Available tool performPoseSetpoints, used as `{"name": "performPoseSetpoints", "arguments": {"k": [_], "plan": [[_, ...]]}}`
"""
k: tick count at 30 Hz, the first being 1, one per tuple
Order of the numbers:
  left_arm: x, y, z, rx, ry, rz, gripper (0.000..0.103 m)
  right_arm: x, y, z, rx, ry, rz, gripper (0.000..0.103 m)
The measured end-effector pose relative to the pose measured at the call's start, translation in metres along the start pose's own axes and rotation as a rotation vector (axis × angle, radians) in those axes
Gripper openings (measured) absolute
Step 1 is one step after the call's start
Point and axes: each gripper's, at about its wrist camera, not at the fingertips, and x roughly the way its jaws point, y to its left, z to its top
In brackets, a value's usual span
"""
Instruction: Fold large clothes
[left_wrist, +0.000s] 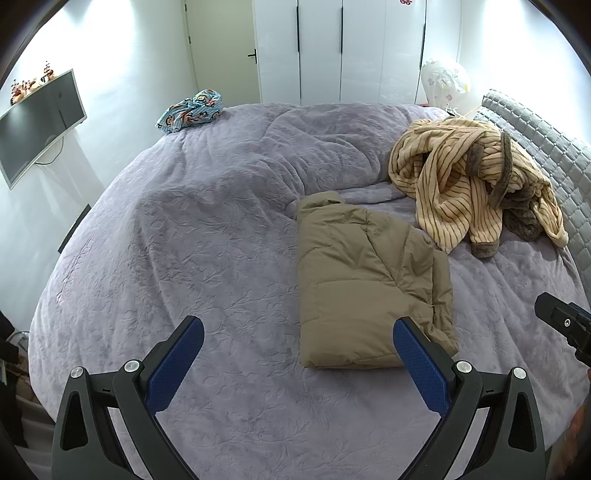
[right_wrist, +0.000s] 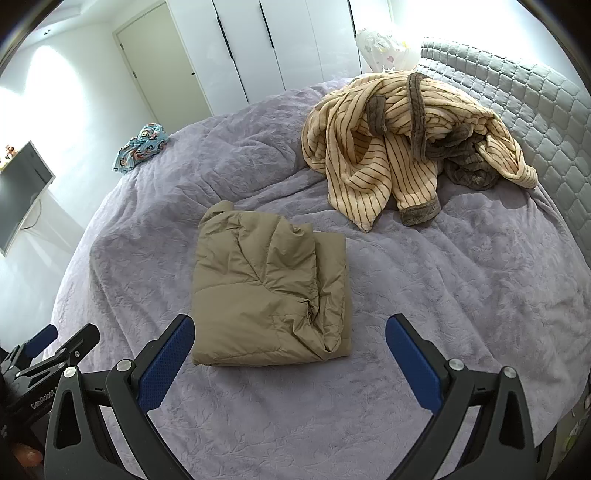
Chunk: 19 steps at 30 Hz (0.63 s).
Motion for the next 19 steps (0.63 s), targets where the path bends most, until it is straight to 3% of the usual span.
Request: {"name": "performPoseSetpoints", "arguments": {"k": [19], "plan": [[-0.0074,0.0007,-0.0024,0.003,-0.029,-0.014,0.102,0.0001,0.0048,-0.0023,0.0,0.005,0.009,0.103]]}}
